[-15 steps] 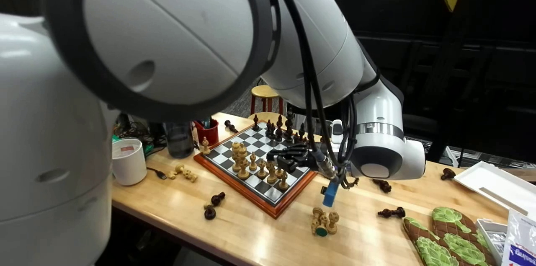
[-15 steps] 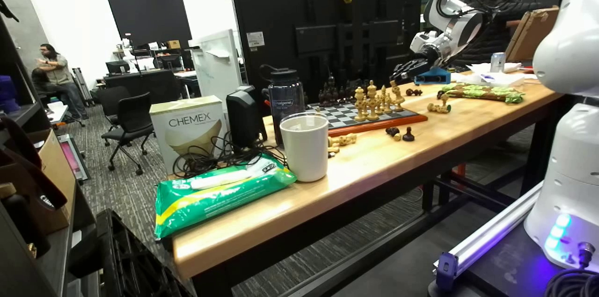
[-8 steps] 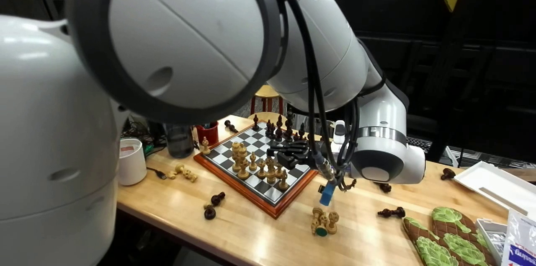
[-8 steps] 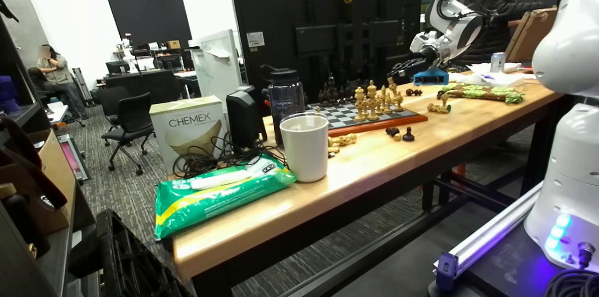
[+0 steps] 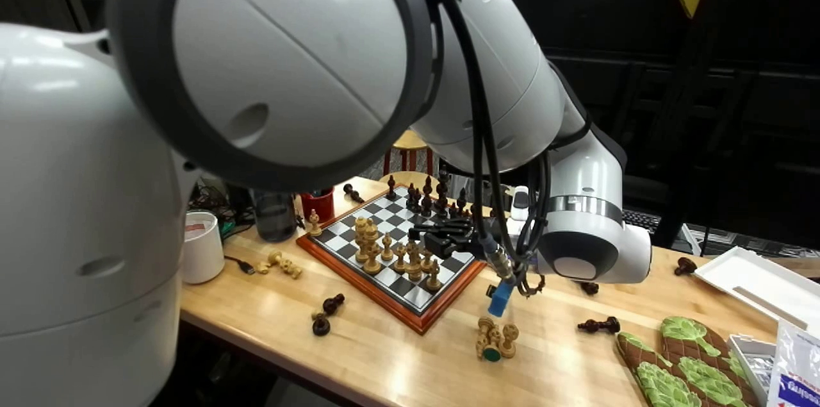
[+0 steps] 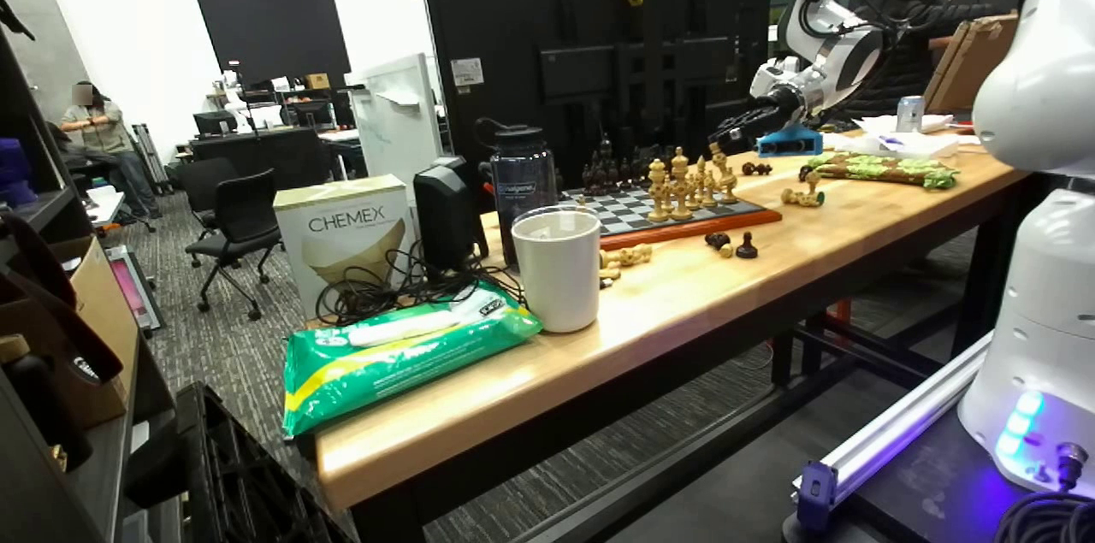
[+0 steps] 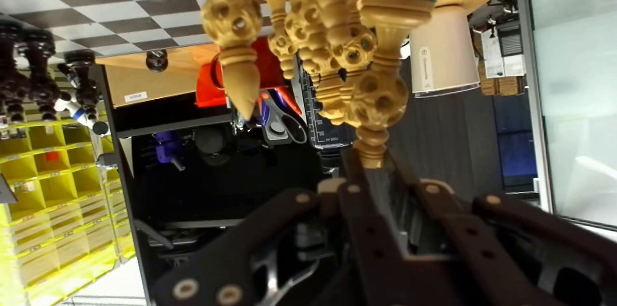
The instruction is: Put one white chess piece on the chess board.
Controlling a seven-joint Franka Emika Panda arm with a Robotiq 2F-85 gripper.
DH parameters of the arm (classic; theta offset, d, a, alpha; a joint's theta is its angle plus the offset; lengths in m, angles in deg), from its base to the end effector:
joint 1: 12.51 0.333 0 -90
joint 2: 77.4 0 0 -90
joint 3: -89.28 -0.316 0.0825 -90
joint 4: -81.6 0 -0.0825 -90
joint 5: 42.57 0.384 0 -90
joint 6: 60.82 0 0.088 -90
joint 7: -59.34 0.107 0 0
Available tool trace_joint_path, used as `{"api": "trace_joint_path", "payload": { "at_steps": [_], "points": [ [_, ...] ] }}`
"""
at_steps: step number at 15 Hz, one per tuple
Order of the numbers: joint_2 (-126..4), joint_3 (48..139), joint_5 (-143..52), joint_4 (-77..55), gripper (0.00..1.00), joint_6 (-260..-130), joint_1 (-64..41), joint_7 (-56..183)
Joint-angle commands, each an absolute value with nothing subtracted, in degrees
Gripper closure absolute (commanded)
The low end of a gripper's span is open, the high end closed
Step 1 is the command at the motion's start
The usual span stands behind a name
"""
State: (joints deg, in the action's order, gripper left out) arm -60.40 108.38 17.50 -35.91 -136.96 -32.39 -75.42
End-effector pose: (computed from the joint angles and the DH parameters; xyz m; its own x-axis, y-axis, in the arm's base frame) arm 0.4606 -0.2266 0.3118 0.1763 0.2439 0.9536 0.9784 -0.1498 -0.1426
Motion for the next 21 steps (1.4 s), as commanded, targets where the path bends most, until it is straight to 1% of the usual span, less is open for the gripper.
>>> {"api": "trace_joint_path", "payload": {
  "at_steps": [1, 11, 21],
  "points": [
    [-60.45, 107.79, 17.91, -35.22, 0.96, -136.13, -33.34, -73.79],
    [-58.45, 110.10, 12.26, -38.49, 0.96, -134.50, -38.49, -80.28],
    [-59.19, 109.05, 12.49, -38.02, 0.96, -135.16, -37.53, -79.22]
  ]
}}
